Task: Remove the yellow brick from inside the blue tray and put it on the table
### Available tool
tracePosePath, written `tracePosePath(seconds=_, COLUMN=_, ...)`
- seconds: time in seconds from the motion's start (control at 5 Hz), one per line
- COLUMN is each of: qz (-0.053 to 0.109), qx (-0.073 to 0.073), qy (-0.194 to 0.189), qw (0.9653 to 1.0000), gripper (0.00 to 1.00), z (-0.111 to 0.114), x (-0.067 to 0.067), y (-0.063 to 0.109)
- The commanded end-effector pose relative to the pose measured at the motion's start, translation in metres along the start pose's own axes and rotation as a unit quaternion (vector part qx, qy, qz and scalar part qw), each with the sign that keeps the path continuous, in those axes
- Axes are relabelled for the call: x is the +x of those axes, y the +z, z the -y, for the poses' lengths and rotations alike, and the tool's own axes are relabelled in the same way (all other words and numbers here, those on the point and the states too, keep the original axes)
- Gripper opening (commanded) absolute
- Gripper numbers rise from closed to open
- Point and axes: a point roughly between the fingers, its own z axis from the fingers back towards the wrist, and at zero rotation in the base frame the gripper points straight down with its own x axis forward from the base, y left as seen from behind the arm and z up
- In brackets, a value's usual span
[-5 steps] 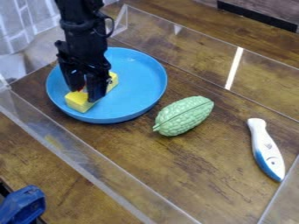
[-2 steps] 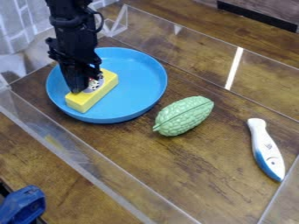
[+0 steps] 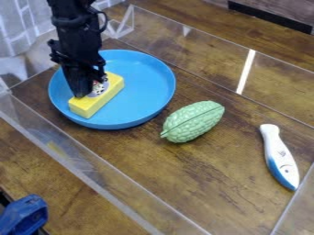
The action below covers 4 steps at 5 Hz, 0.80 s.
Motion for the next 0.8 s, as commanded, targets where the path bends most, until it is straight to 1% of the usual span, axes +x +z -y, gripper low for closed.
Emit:
tracePosePath(seconds=0.0, qz=0.006, qx=-0.007, qy=-0.005, qw=0.9999, gripper=0.0, z=0.002, x=0.001, y=0.01)
tracePosePath(seconds=0.6, qz=0.031, qx=-0.015, qy=-0.007, qw=0.9994, gripper=0.0, z=0.003, x=0.007, y=0.041)
